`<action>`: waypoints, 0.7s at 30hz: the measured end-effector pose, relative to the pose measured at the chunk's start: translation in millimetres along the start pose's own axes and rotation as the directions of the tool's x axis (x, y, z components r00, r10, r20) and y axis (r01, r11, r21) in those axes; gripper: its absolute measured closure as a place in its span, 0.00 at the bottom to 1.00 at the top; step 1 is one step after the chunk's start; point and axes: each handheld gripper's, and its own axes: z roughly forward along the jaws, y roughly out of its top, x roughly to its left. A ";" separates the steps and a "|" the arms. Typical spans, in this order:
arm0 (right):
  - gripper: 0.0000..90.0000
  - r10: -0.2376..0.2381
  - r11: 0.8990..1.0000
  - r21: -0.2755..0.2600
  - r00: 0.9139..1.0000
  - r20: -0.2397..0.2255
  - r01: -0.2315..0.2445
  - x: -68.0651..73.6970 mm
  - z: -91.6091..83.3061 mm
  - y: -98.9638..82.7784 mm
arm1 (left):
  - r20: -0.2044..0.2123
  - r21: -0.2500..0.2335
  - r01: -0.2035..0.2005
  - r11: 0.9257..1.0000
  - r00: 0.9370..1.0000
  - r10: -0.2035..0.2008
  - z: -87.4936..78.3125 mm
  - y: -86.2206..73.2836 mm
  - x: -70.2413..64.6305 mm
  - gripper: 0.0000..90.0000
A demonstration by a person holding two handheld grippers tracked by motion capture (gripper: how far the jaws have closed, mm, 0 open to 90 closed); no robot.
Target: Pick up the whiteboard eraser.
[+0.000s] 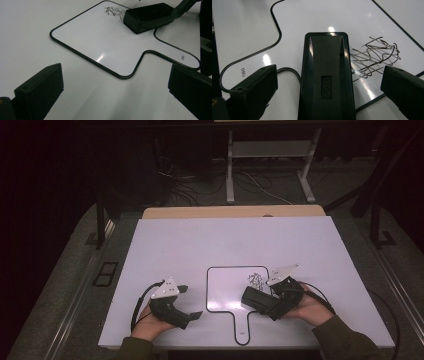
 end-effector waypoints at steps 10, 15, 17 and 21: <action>0.10 -0.001 1.000 0.020 1.000 -0.017 0.002 0.7 3.3 -3.8 | 0.003 0.002 0.001 1.000 1.000 -0.001 0.1 0.0 0.0 0.00; 0.10 0.003 1.000 0.029 1.000 -0.014 -0.002 0.7 4.6 -5.5 | 0.003 0.001 0.000 1.000 1.000 0.000 0.1 0.0 -0.2 0.00; 0.10 -0.006 0.999 0.037 1.000 -0.006 0.006 0.2 5.2 -6.2 | 0.003 0.001 0.001 1.000 1.000 -0.001 0.1 0.0 -0.2 0.00; 0.17 -0.019 0.998 0.053 1.000 0.000 0.019 0.5 6.3 -7.9 | 0.003 0.001 0.001 1.000 1.000 -0.001 -0.1 0.0 -0.1 0.00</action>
